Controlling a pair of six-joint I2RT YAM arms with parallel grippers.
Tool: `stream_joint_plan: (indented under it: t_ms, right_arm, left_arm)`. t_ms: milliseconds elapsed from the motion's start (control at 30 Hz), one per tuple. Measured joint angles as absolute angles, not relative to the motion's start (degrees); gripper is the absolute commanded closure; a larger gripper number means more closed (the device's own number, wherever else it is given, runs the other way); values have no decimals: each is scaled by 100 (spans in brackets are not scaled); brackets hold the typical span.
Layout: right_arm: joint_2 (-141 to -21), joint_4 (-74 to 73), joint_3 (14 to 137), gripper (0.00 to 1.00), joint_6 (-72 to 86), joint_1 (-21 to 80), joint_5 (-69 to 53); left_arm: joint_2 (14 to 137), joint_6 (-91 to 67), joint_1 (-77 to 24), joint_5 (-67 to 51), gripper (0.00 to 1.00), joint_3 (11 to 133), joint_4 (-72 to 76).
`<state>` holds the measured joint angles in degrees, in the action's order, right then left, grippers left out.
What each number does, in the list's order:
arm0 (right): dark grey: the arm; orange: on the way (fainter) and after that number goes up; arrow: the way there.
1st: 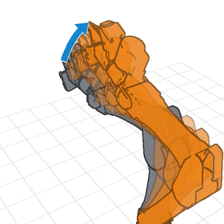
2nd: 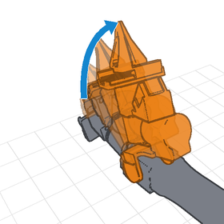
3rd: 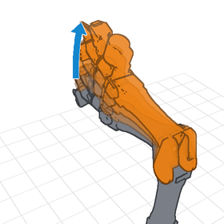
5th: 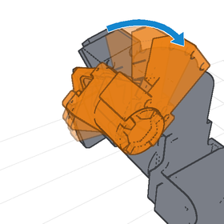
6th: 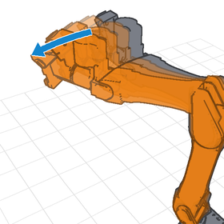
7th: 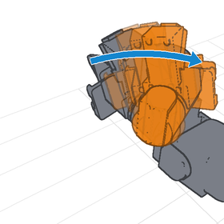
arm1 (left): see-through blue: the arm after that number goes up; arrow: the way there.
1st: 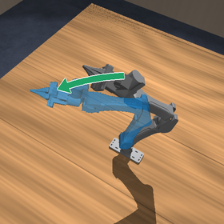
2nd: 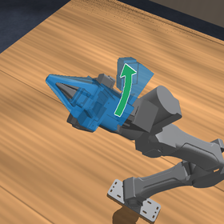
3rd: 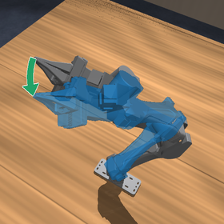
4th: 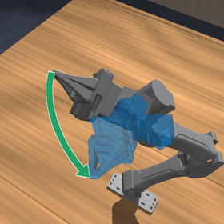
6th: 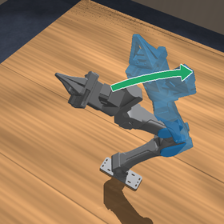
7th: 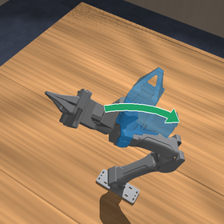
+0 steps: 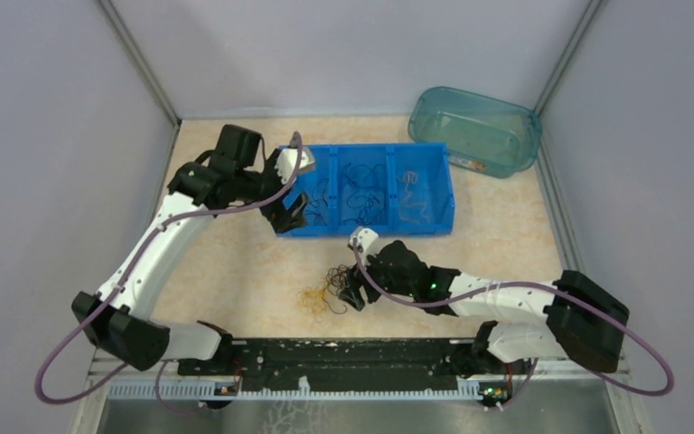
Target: Untangle the cables
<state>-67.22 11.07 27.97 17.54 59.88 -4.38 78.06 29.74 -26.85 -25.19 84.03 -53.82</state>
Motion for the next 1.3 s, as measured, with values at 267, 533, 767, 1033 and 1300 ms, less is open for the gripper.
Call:
stream_joint_plan:
  t_ms: [267, 533, 767, 1033, 1300]
  right_arm:
    - [-7758, 1452, 3706, 50, 1549, 6300, -1031]
    - [-8829, 1566, 4182, 71, 1389, 6412, -1361]
    - [-8980, 1302, 4370, 100, 1149, 6412, -1334]
    - [-7660, 1813, 4281, 100, 1146, 6412, -1144]
    - [-7321, 2740, 3830, 100, 1485, 6412, -1146]
  left_arm:
    - [7354, 3105, -1575, -2707, 0, 7662, -5260]
    - [6997, 3205, -1498, -2775, 0, 7190, -5131]
    - [6845, 3247, -1483, -2886, 0, 7164, -5017]
    - [6263, 3771, -1483, -3758, 2, 6554, -5002]
    - [5623, 4416, -1651, -4869, 22, 5660, -5236]
